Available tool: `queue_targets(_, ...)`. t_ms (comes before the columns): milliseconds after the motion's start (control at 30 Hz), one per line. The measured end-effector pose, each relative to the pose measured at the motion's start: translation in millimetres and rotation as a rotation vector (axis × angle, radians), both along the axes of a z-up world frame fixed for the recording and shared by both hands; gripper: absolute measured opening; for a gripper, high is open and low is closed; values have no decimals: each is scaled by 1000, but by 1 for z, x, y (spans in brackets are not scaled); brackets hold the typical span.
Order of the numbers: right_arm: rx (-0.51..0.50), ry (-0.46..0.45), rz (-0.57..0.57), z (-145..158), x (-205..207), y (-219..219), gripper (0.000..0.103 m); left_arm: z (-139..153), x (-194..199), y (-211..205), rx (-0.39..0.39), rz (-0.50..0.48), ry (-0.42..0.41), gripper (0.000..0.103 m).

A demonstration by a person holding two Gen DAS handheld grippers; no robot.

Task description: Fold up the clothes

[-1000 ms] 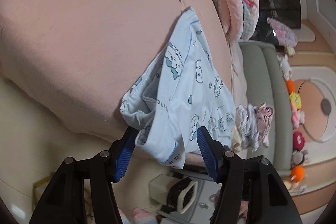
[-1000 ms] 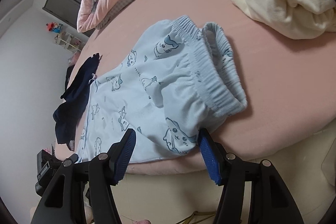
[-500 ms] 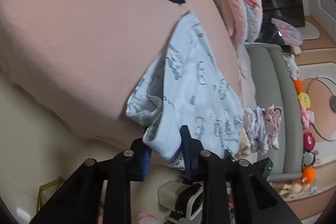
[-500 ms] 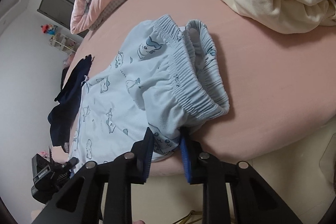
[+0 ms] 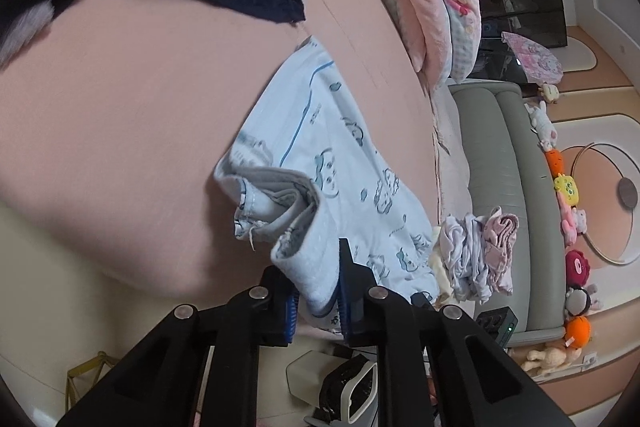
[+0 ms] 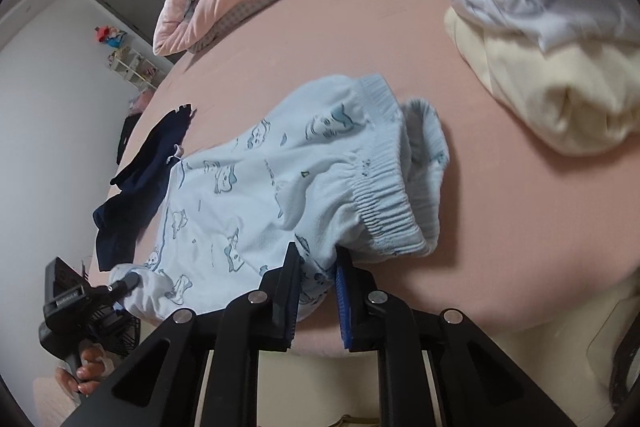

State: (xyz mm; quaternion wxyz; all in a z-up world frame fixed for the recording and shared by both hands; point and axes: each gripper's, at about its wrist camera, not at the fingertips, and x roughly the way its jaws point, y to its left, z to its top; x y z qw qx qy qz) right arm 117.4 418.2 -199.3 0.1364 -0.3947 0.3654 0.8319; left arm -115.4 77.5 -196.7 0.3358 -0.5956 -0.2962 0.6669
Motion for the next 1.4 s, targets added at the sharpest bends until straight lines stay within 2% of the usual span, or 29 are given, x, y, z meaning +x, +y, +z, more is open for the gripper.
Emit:
queue_targets(133, 17, 4, 8, 9, -7, 5, 14, 5, -15, 7, 14, -2, -7, 14)
queue_targets(267, 55, -4, 26, 20, -18, 9, 14, 13, -31, 15, 24, -10, 20, 14)
queue_targets(667, 184, -45, 53, 44, -49, 19, 14, 17, -70, 40, 1, -29, 27, 13)
queue_targets(800, 203, -56, 62, 51, -57, 28, 14, 16, -79, 47, -31, -46, 32, 13)
queue_targets(967, 262, -43, 80, 61, -54, 30, 14, 13, -86, 54, -50, -79, 19, 13)
queue_targets(1167, 284, -74, 102, 57, -49, 29, 14, 15, -89, 57, -69, -87, 22, 13)
queue_targets(1267, 344, -88, 129, 62, -43, 19, 16, 12, -93, 61, -90, -92, 19, 13)
queue_targets(1333, 424, -100, 178, 69, -38, 5, 37, 10, -96, 62, -93, -91, 10, 13)
queue_targets(1367, 462, -106, 204, 71, -37, -2, 59, 8, -97, 62, -93, -90, 3, 13)
queue_targets(1400, 507, -112, 235, 73, -34, -11, 64, 7, -98, 63, -93, -89, -3, 13)
